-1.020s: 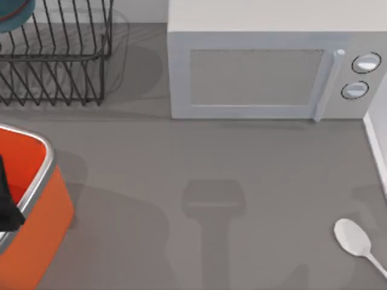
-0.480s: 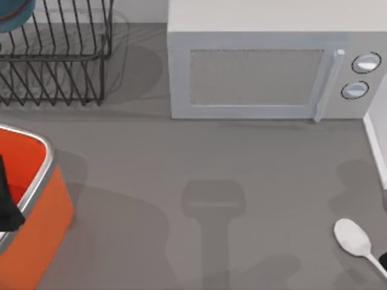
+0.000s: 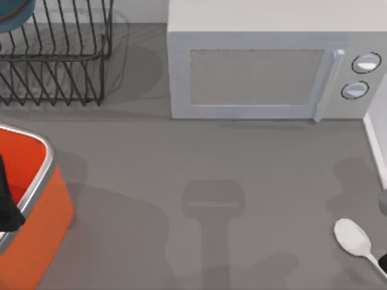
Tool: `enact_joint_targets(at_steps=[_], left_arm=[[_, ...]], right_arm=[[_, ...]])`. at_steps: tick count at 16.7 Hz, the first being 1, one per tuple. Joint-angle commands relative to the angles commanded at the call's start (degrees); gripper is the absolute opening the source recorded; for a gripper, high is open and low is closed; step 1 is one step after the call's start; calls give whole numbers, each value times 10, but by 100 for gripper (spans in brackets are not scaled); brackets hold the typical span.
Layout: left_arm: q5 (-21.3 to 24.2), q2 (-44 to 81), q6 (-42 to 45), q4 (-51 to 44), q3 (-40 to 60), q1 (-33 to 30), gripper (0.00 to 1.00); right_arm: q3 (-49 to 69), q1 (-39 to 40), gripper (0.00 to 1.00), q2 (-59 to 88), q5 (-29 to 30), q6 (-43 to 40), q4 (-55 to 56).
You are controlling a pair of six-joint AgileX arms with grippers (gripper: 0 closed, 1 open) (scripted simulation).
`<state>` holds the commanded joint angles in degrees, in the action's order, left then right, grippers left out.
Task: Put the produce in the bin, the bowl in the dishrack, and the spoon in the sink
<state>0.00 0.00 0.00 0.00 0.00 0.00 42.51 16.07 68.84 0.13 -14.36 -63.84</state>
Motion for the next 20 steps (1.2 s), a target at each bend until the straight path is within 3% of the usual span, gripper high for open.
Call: enact_joint_targets(at_steps=[3, 11, 17, 20], left_arm=[[0, 0, 0, 0, 0, 0, 100], [0, 0, 0, 0, 0, 0, 100], [0, 0, 0, 0, 0, 0, 100], [0, 0, 0, 0, 0, 0, 100]], right_arm=[[-24, 2, 100, 18, 0, -1, 40], [-150, 5, 100, 124, 0, 3, 275], [-161, 5, 100, 133, -1, 4, 294], [-161, 5, 77, 133, -1, 4, 294]])
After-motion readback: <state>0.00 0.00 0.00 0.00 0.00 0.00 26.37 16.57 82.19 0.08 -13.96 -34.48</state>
